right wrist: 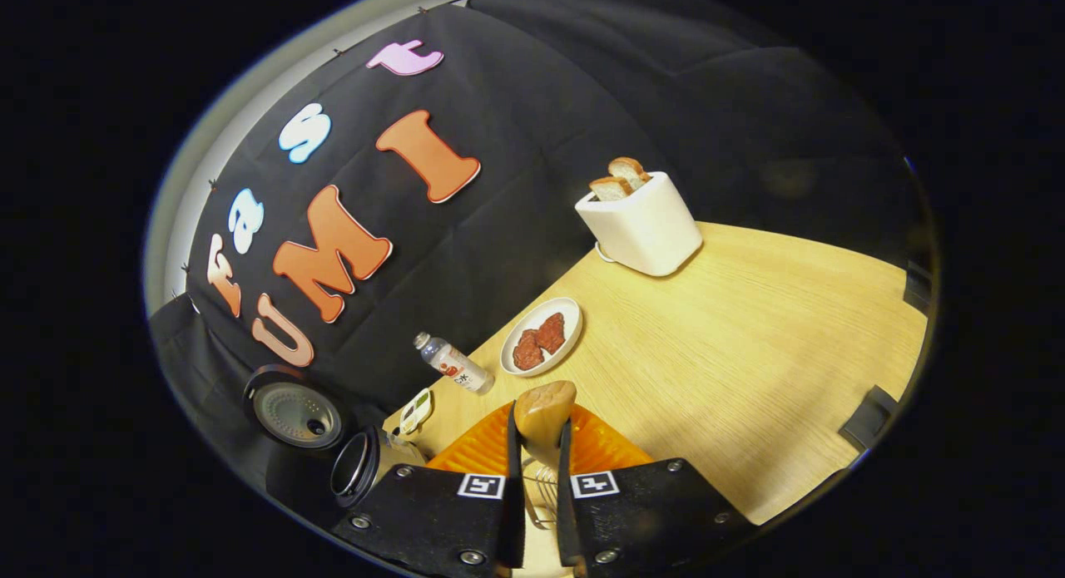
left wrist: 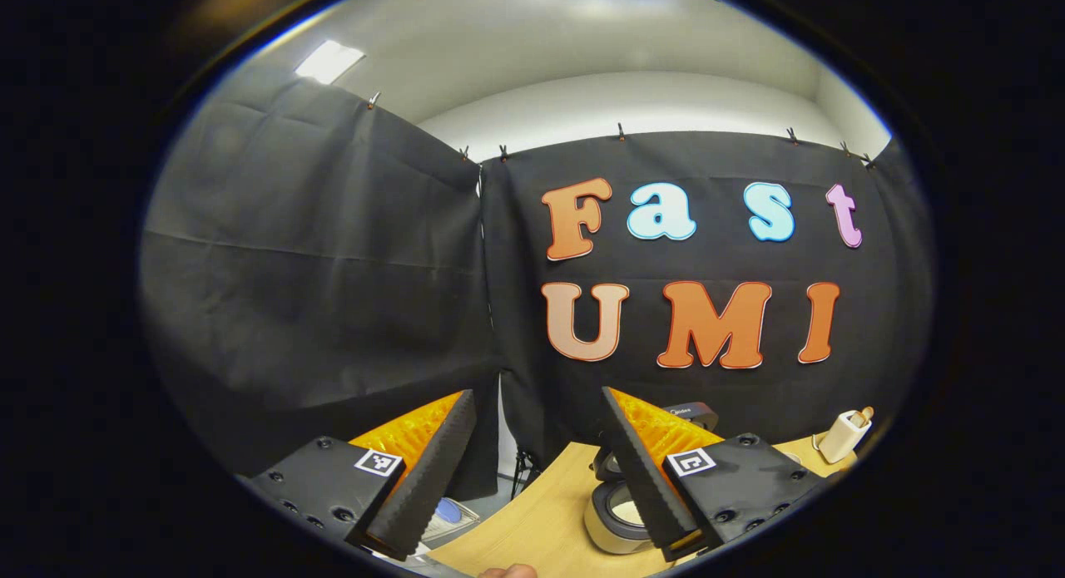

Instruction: Close the left gripper, press the button to open the rice cooker; take a wooden spoon from the chopstick holder with the right hand, scoop a spoonful of rice and pour it into the rice cooker, then put the wooden spoon back into the chopstick holder.

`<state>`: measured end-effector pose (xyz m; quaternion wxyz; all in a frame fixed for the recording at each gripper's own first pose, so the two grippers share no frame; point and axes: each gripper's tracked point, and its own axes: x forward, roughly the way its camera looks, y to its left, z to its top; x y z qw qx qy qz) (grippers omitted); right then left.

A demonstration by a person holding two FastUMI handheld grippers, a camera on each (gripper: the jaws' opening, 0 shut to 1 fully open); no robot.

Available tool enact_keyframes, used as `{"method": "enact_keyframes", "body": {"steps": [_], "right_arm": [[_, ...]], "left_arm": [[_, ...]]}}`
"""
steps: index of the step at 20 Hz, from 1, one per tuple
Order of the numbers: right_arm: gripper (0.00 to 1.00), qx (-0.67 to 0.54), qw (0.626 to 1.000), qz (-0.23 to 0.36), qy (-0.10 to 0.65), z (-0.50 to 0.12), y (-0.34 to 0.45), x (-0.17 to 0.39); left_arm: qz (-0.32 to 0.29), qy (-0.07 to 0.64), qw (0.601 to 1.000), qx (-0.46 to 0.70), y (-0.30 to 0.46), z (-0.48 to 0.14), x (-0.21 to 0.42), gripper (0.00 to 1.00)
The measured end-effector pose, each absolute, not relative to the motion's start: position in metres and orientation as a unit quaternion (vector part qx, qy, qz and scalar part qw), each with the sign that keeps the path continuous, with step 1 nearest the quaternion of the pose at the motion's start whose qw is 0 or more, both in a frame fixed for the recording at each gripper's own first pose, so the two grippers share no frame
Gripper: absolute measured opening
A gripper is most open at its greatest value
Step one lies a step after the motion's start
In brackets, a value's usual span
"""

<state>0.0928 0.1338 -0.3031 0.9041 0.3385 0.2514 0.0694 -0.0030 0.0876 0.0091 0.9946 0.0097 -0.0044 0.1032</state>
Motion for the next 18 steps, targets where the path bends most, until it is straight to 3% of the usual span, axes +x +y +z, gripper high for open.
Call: {"method": "enact_keyframes", "body": {"steps": [6,12,18], "right_arm": [[0.14,0.258,0.941,0.071,0.205,-0.242,0.139,0.087],[0.13,0.251,0.946,0.106,0.175,-0.191,0.183,0.055],[0.13,0.215,0.945,0.158,0.192,-0.210,0.244,0.027]], "left_arm": [[0.084,-0.007,0.996,-0.008,0.100,0.016,0.012,1.00],[0.066,-0.002,0.998,0.001,0.118,0.018,0.025,0.98],[0.052,0.010,0.999,0.013,0.129,0.009,0.030,0.98]]}}
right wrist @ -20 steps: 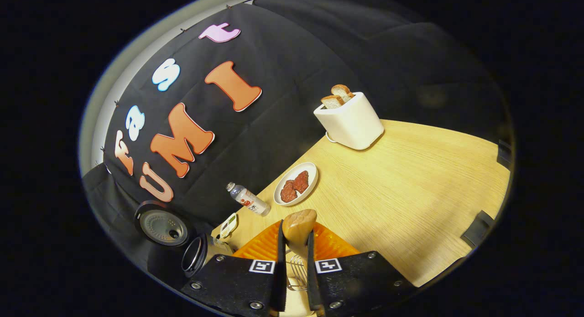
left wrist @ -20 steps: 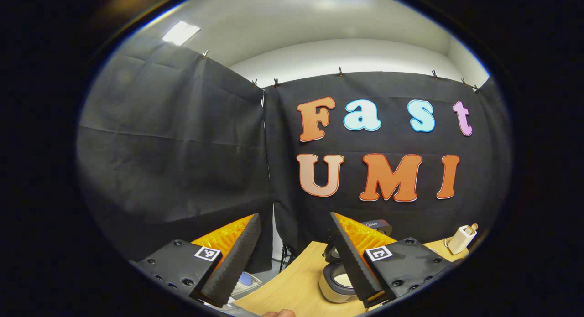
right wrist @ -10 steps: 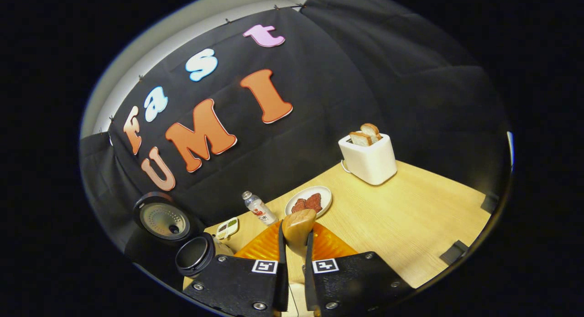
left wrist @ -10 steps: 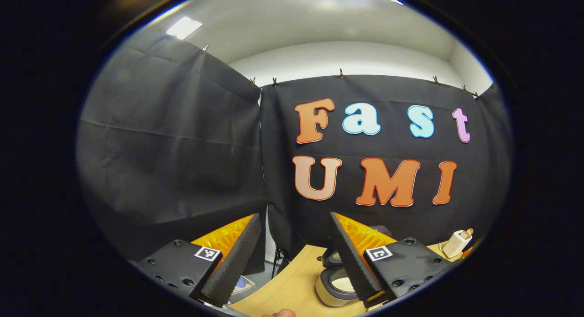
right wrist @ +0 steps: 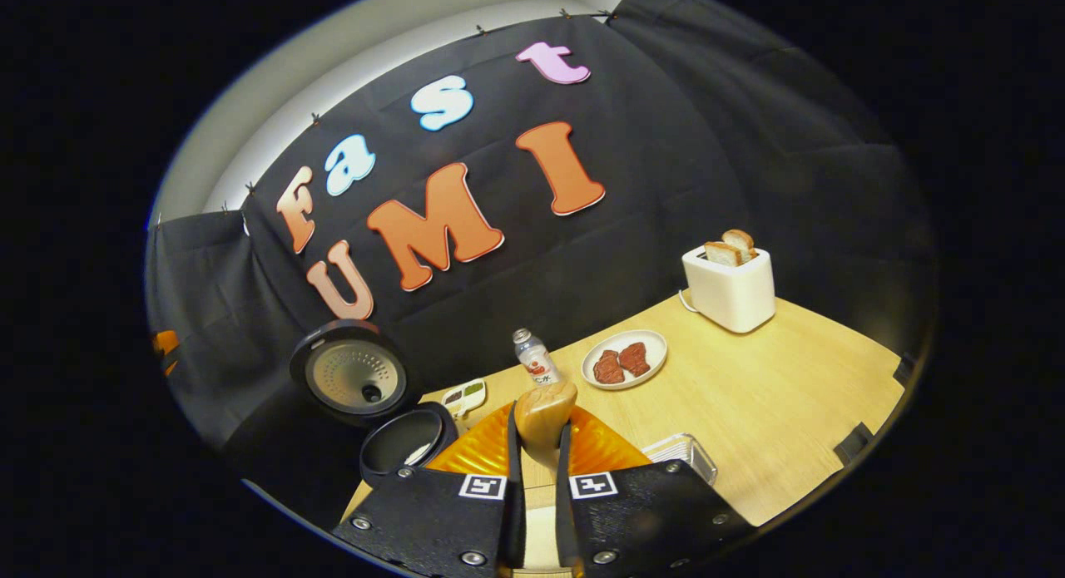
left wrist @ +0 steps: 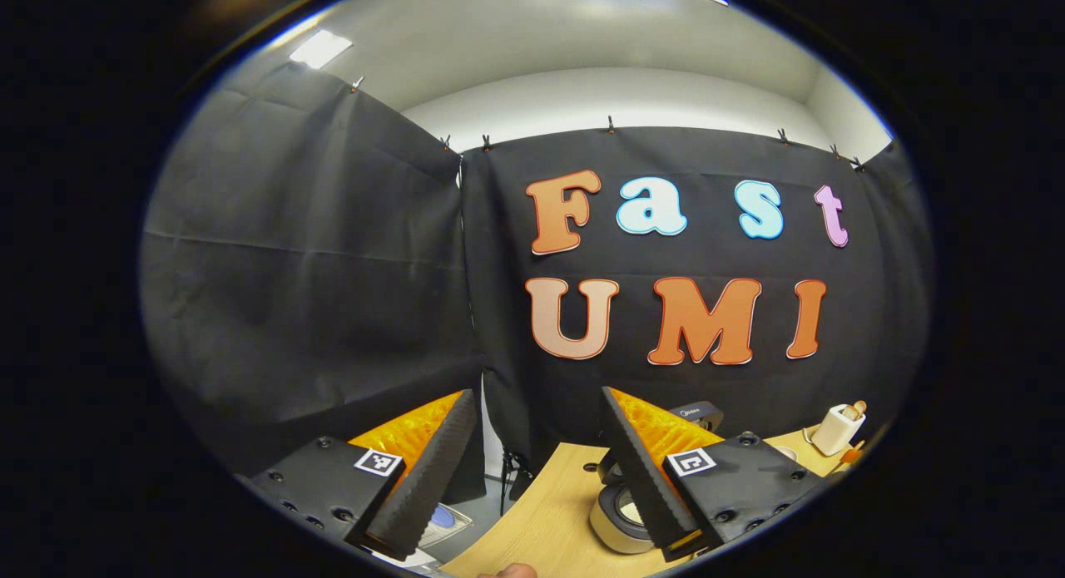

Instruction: Close the left gripper, press the button to open the rice cooker; take a wooden spoon from the chopstick holder with the right hand, scoop a spoonful of rice and pour it into the rice cooker, then put the wooden spoon back into the chopstick holder.

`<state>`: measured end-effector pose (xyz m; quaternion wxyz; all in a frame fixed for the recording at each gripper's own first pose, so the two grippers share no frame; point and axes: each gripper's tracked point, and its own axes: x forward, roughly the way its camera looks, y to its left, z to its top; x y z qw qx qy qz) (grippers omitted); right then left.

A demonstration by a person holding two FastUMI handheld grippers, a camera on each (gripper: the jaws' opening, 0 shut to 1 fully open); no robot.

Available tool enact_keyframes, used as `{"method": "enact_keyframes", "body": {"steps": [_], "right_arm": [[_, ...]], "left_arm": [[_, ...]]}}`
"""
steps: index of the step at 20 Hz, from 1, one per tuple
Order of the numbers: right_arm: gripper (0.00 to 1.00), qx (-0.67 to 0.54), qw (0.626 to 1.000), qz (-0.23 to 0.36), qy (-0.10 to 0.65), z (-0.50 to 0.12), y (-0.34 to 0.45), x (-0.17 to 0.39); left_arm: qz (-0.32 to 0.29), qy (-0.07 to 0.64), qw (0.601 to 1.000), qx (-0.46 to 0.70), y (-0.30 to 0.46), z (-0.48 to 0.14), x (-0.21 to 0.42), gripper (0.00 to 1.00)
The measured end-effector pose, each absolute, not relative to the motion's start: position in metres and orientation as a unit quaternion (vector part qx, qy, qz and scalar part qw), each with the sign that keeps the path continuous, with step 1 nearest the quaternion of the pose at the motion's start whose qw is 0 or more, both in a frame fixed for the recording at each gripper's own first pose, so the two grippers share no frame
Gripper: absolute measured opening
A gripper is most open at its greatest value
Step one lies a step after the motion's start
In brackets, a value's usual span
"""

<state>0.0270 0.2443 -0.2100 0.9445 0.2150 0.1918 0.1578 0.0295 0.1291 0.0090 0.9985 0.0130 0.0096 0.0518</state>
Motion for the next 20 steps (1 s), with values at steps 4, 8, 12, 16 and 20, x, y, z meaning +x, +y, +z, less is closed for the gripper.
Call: {"method": "enact_keyframes", "body": {"steps": [4,8,12,16,20], "right_arm": [[0.14,0.141,0.954,0.160,0.211,-0.251,0.261,0.023],[0.14,0.071,0.957,0.166,0.226,-0.280,0.272,0.012],[0.13,0.040,0.959,0.184,0.210,-0.288,0.285,0.000],[0.14,0.085,0.948,0.191,0.238,-0.308,0.300,-0.015],[0.14,0.144,0.936,0.194,0.256,-0.306,0.312,-0.025]], "left_arm": [[0.051,0.012,0.998,0.026,0.140,0.008,0.031,0.98],[0.058,0.015,0.998,0.037,0.146,0.006,0.033,0.98],[0.062,0.022,0.997,0.033,0.145,0.000,0.034,0.98],[0.066,0.031,0.997,0.029,0.152,-0.007,0.029,0.98],[0.071,0.032,0.996,0.035,0.156,-0.007,0.027,0.98]]}}
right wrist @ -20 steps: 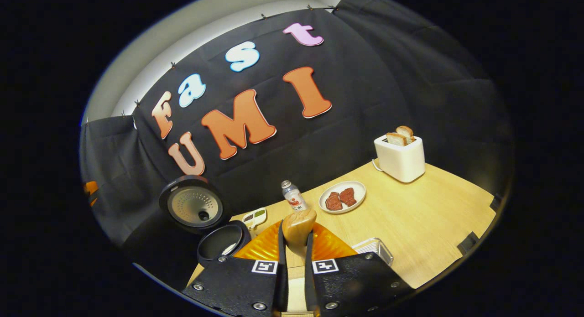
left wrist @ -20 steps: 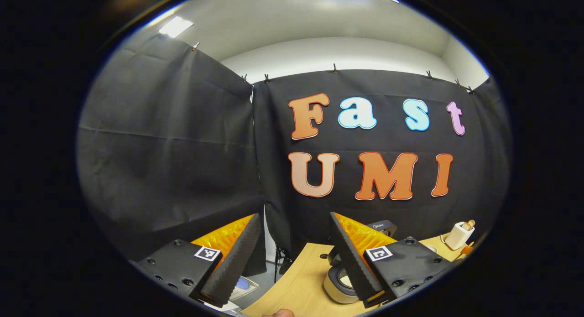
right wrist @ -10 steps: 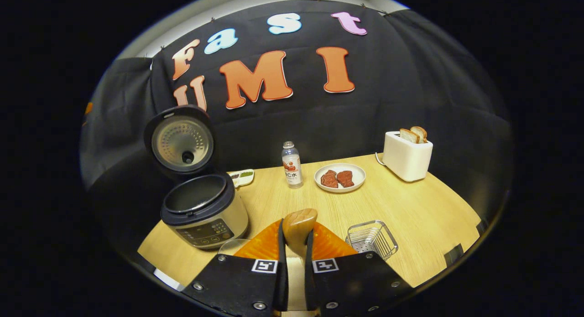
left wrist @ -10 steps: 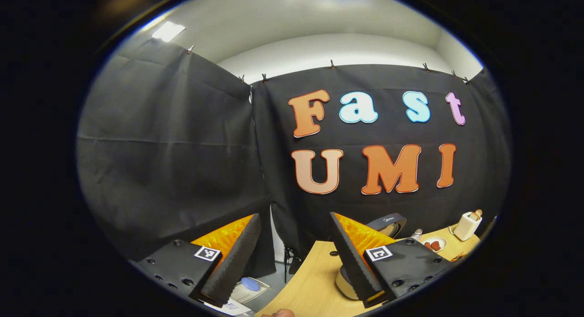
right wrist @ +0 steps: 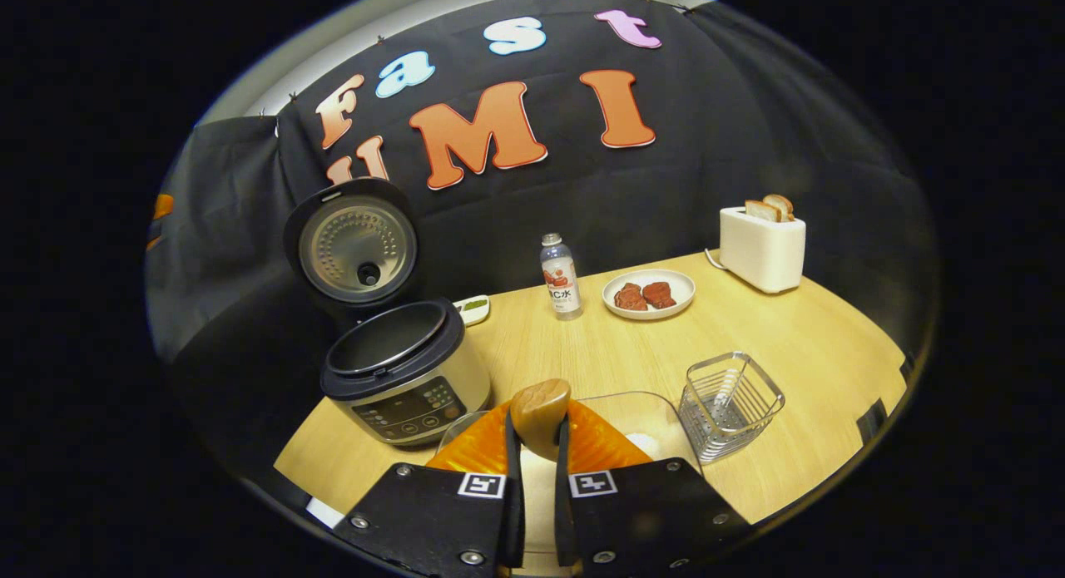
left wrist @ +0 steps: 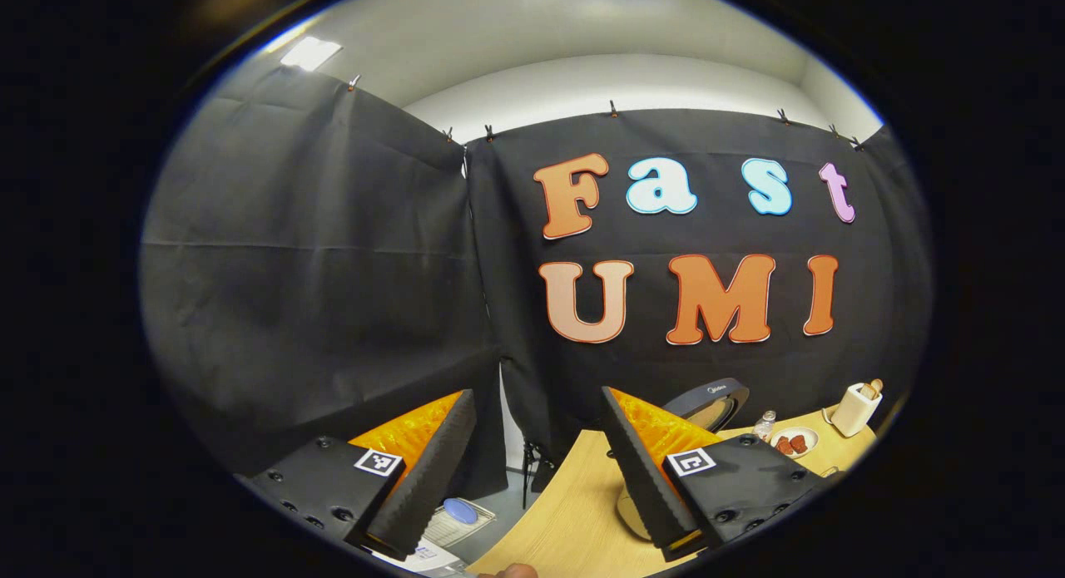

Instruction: Close the left gripper, press the button to open the rice cooker; take a wooden spoon from the chopstick holder with the right hand, scoop a spoonful of rice and pour it into the rice cooker, then put the wooden spoon back into the chopstick holder.

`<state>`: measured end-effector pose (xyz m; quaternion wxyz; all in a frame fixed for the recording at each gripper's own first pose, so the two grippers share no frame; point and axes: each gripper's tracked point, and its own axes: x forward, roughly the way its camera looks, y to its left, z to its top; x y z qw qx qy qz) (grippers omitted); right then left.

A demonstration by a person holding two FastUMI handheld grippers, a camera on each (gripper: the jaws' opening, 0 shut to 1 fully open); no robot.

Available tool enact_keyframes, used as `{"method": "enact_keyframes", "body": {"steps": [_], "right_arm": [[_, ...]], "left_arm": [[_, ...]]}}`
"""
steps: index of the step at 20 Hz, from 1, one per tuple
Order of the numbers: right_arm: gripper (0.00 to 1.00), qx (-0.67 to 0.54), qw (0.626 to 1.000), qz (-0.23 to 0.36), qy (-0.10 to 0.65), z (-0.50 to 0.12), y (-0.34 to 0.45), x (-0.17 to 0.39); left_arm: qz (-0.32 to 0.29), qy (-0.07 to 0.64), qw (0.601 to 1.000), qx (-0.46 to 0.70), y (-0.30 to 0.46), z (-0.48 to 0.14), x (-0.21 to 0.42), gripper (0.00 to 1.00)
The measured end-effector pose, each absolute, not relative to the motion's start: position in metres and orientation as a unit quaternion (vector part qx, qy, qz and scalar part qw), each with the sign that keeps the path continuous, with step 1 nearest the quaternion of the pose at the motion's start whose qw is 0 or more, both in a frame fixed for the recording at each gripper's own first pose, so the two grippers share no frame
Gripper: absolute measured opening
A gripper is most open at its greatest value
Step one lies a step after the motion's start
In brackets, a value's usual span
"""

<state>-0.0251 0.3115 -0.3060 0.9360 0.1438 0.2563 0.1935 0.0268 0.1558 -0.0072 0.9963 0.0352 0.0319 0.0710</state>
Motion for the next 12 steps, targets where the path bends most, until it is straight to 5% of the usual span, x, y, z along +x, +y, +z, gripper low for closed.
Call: {"method": "enact_keyframes", "body": {"steps": [5,12], "right_arm": [[0.14,0.295,0.889,0.181,0.301,-0.312,0.323,-0.031],[0.13,0.360,0.860,0.151,0.329,-0.321,0.316,-0.019]], "left_arm": [[0.069,0.039,0.996,0.028,0.157,-0.014,0.025,0.99],[0.061,0.039,0.997,0.030,0.150,-0.015,0.025,0.99]]}}
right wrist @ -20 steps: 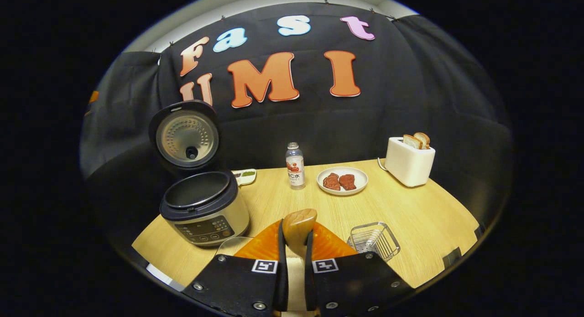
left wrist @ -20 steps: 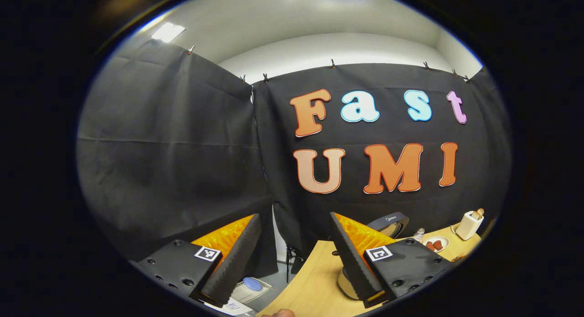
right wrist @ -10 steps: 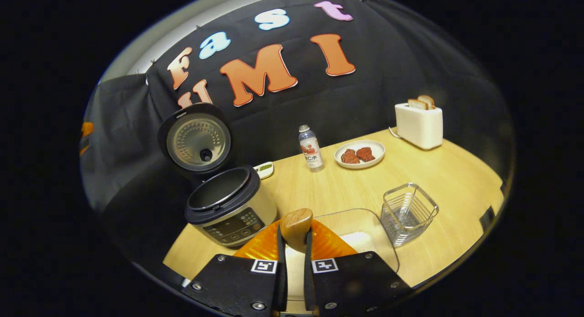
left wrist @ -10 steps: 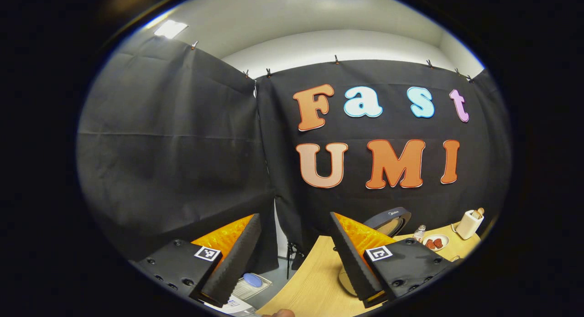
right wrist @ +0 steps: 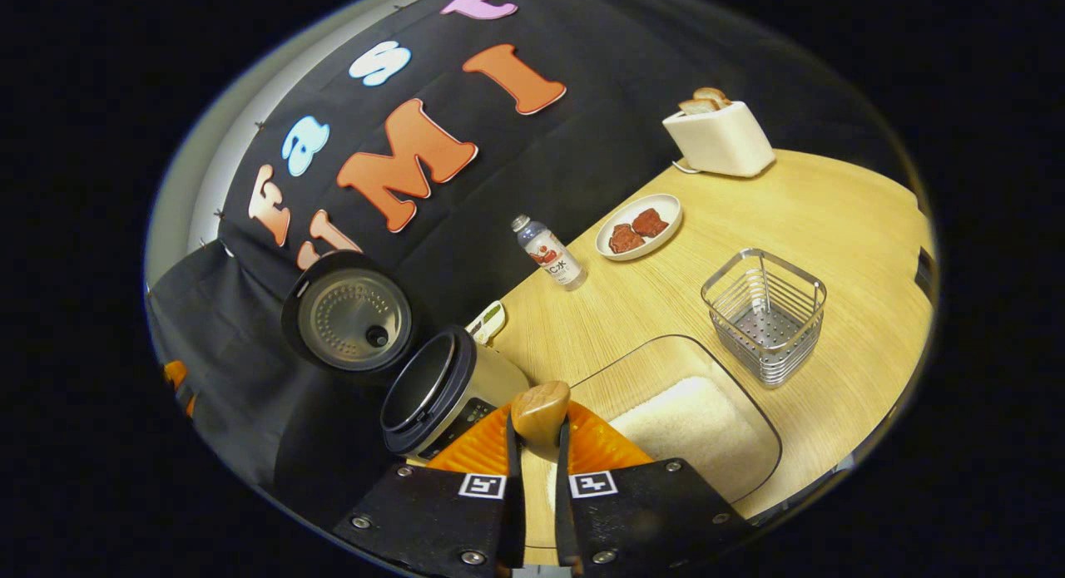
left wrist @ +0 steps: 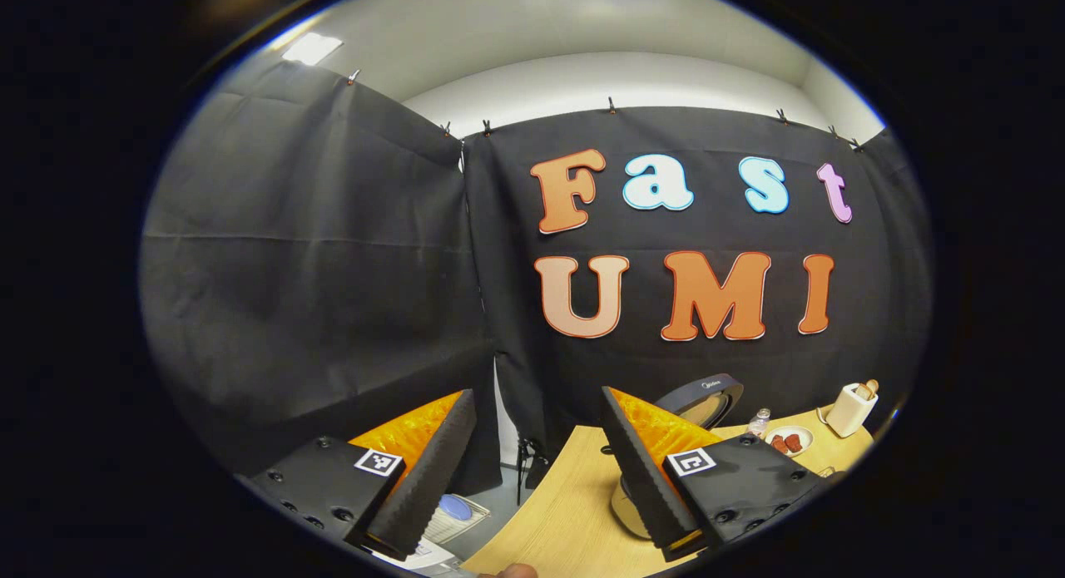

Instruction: Close the left gripper, press the button to open the rice cooker; take a wooden spoon from the chopstick holder with the right hand, scoop a spoonful of rice and pour it into the rice cooker, then put the wooden spoon back into the chopstick holder.

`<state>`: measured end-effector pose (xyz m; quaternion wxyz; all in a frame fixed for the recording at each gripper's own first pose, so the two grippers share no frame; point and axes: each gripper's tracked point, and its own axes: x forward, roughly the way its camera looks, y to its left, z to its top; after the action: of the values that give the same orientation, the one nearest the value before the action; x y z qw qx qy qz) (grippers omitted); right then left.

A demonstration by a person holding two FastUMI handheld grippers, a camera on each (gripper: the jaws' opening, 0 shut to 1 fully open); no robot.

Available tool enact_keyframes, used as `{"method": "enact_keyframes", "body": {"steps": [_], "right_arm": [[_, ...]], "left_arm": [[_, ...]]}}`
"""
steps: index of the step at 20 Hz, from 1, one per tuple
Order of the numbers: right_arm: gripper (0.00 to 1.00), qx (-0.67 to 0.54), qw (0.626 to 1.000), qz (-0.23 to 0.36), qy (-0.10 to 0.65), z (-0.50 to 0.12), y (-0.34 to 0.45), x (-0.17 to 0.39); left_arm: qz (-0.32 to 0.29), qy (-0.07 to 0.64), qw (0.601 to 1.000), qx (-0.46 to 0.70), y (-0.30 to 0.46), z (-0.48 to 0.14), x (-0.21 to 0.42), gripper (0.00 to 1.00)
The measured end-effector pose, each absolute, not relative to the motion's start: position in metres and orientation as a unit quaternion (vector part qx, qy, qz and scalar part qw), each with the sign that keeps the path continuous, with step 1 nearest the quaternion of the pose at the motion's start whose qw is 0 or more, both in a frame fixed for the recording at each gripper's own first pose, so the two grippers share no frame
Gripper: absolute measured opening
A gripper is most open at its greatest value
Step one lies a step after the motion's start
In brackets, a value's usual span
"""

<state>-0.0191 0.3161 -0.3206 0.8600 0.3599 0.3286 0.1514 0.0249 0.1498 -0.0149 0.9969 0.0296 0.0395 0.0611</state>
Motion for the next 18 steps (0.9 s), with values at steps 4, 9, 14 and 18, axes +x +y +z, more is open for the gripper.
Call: {"method": "enact_keyframes", "body": {"steps": [4,9,14,18], "right_arm": [[0.13,0.434,0.822,0.130,0.344,-0.324,0.311,-0.017],[0.13,0.514,0.782,0.099,0.339,-0.320,0.285,-0.009],[0.13,0.546,0.768,0.080,0.326,-0.310,0.267,-0.006],[0.13,0.566,0.756,0.074,0.320,-0.296,0.260,-0.001]], "left_arm": [[0.061,0.035,0.997,0.033,0.150,-0.011,0.024,0.98],[0.060,0.026,0.997,0.036,0.149,-0.005,0.020,1.00],[0.066,0.017,0.997,0.045,0.153,0.002,0.021,1.00],[0.063,0.013,0.997,0.037,0.148,0.001,0.022,1.00]]}}
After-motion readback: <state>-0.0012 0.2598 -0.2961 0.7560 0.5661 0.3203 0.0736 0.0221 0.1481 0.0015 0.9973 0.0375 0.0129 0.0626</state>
